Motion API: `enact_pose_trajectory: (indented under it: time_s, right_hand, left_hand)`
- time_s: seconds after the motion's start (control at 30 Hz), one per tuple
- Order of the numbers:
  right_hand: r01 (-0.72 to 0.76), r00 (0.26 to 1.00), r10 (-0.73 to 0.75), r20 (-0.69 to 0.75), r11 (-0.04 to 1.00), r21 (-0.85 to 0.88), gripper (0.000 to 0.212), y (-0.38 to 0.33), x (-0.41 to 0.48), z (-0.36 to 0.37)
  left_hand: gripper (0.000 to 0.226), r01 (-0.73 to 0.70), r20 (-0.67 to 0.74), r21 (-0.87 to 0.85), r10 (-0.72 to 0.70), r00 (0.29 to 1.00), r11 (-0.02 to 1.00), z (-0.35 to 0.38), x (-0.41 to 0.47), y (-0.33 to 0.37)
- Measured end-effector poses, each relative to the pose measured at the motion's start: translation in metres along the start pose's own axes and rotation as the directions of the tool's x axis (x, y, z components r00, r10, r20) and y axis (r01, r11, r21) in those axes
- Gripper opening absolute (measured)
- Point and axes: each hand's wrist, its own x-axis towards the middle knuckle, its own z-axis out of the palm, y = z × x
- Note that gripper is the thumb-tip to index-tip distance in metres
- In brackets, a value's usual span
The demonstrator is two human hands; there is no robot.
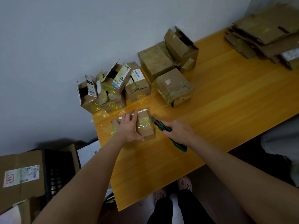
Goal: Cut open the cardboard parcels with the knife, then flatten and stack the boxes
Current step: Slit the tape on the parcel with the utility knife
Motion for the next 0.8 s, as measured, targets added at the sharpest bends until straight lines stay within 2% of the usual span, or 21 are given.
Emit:
enact_pose_trajectory:
  time_s: [0.3,0.4,0.47,0.53,0.57,0.63,0.7,0.8]
  right_hand:
    - [0.000,0.998,0.008,0.068,0.994,-0.112,0.052,0.004,-0.016,0.005]
    - [-0.008,0.992,0.026,0.126,0.990,-0.142,0.043,0.007,-0.016,-0.005]
    - [-0.042,0.993,0.054,0.109,0.993,-0.107,0.036,0.010,-0.016,-0.008]
    - [-0.145,0.989,0.146,0.005,0.980,0.136,0.029,0.009,-0.014,-0.005]
    - [-0.187,0.978,0.206,-0.032,0.934,0.303,0.025,0.006,-0.011,-0.003]
    - [-0.229,0.955,0.294,-0.030,0.800,0.555,0.030,-0.005,-0.006,0.001]
    - [-0.262,0.946,0.320,0.048,0.671,0.694,0.034,-0.019,-0.001,0.008]
    - [-0.304,0.940,0.301,0.160,0.527,0.794,0.037,-0.039,0.007,0.024]
  left_hand:
    - [0.132,0.014,0.003,0.015,-0.014,1.000,1.000,-0.004,-0.002,0.003]
    - [0.132,0.025,0.004,0.014,-0.025,1.000,1.000,-0.004,-0.002,0.003]
    - [0.131,0.059,-0.003,-0.010,-0.059,0.998,0.998,-0.006,-0.003,0.005]
    - [0.130,0.157,-0.058,-0.095,-0.162,0.985,0.983,-0.008,-0.006,0.010]
    - [0.129,0.216,-0.091,-0.147,-0.231,0.969,0.965,-0.010,-0.007,0.015]
    - [0.129,0.311,-0.123,-0.221,-0.343,0.931,0.924,-0.014,-0.010,0.024]
    - [0.125,0.343,-0.136,-0.279,-0.391,0.910,0.897,-0.015,-0.011,0.027]
    - [0.102,0.296,-0.129,-0.446,-0.388,0.913,0.845,-0.001,-0.012,0.019]
